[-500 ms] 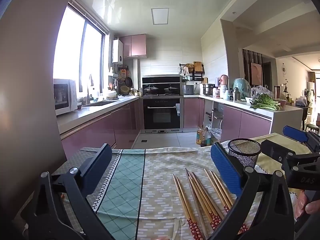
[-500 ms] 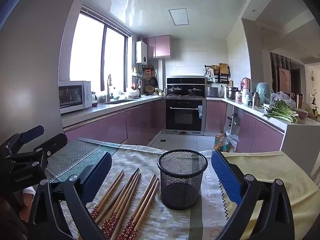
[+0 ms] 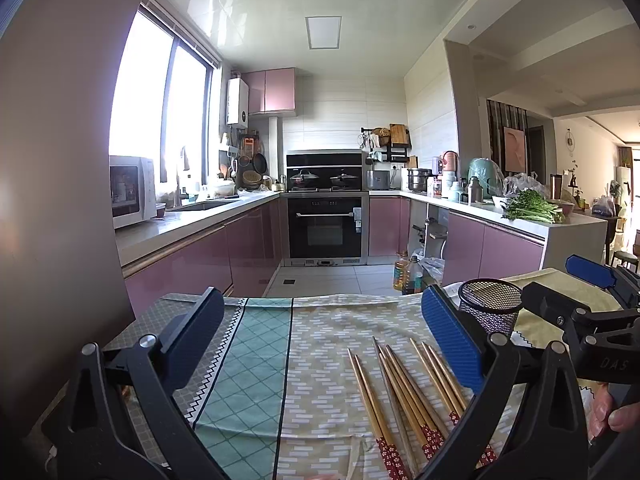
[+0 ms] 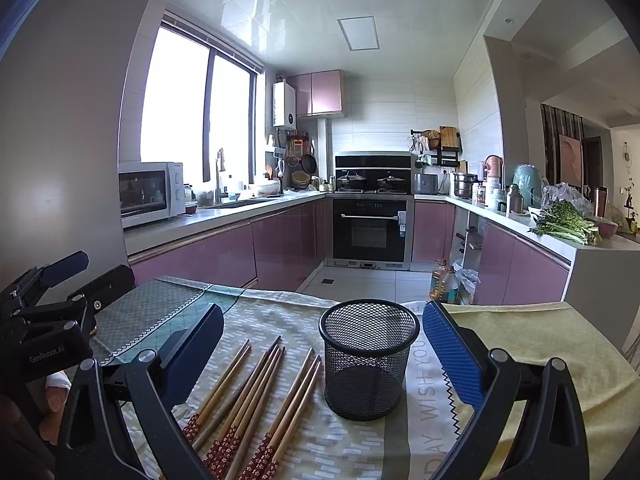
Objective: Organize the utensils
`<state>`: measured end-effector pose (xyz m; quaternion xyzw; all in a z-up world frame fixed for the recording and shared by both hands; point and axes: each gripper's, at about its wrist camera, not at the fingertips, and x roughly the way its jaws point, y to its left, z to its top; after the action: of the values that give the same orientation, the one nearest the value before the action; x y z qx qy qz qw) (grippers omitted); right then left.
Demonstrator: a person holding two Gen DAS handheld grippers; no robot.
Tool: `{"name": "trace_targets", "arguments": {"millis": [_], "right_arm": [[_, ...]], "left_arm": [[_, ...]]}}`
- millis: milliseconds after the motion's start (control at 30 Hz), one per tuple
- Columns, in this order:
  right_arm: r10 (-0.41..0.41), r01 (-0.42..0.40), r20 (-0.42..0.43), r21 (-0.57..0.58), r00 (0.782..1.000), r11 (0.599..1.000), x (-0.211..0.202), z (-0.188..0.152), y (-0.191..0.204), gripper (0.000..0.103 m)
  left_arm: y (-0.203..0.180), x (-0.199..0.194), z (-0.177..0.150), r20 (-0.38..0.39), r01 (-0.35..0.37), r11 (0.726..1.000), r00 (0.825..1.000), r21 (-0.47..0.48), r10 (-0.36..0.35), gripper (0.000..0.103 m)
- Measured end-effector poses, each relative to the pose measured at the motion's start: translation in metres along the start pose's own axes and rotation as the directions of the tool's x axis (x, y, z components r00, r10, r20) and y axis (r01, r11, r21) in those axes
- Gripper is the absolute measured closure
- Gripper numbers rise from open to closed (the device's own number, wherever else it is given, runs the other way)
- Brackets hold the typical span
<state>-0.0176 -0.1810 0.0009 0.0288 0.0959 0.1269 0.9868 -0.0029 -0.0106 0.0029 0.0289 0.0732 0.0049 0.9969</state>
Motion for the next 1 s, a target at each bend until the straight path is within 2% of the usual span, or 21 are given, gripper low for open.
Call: {"name": "trace_targets", "arguments": {"millis": [1000], "right_arm": [[-0.003, 0.003, 0.003, -0.001, 1.000, 1.000, -0.0002, -0.0009, -0.0027, 0.007]], "left_arm": [[0.0076, 0.0009, -0.0043, -0.014, -0.002, 1.000, 1.000, 0.004, 0.002, 0.006]]}}
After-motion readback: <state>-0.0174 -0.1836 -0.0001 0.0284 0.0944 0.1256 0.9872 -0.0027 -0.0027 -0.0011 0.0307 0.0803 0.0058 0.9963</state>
